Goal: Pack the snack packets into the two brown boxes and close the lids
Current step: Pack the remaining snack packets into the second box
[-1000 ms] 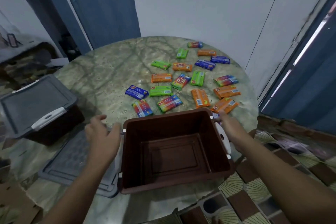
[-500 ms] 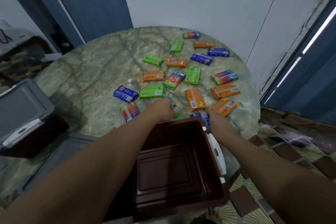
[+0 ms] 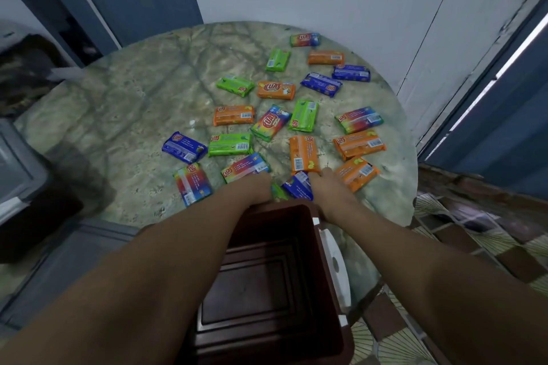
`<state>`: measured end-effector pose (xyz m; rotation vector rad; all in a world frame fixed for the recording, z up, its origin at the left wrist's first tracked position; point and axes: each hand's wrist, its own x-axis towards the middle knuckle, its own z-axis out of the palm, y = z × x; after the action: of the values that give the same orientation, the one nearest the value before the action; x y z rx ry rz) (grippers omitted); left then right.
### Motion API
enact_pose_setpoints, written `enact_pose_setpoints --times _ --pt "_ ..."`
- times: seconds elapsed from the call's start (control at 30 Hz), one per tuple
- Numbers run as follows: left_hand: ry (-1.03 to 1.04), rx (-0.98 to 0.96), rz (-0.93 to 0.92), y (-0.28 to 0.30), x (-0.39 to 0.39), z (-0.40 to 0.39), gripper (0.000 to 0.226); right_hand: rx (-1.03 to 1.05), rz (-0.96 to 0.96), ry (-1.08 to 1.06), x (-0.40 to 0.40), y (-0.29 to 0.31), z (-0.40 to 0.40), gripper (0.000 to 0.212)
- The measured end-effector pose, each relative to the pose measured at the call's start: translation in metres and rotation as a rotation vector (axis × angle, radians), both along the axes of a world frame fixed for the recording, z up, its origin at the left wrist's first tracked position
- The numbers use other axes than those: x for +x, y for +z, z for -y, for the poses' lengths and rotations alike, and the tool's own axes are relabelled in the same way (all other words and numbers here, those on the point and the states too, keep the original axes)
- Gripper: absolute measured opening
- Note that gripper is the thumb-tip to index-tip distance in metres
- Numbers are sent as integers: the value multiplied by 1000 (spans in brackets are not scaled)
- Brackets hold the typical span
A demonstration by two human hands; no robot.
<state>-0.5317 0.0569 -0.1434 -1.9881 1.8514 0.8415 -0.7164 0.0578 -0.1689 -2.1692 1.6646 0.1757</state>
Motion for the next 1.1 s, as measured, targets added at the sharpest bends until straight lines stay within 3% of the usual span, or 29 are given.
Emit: enact_pose_setpoints --times 0.17,0.27,0.4,0.53,0.77,0.87,0.97,1.1 --pt "181 -179 -96 2 12 -4 83 -3 13 5 4 10 4 59" --pt "364 -302 -240 12 23 -8 83 34 88 -27 6 22 5 77" --pt "500 -478 -325 42 45 -20 81 15 268 -227 15 50 8 88" --pt "501 -593 -361 74 62 -43 75 2 602 -333 32 87 -1 66" --pt "444 -826 -341 103 72 -118 59 -179 744 -166 68 105 -80 63" --pt "441 -853 -292 99 80 -153 62 -252 669 -43 67 100 -118 64" --pt "358 -806 -210 89 82 -188 63 -137 485 208 56 85 -137 65" --pt "93 -476 -81 74 73 -209 68 -81 39 516 49 58 -131 74"
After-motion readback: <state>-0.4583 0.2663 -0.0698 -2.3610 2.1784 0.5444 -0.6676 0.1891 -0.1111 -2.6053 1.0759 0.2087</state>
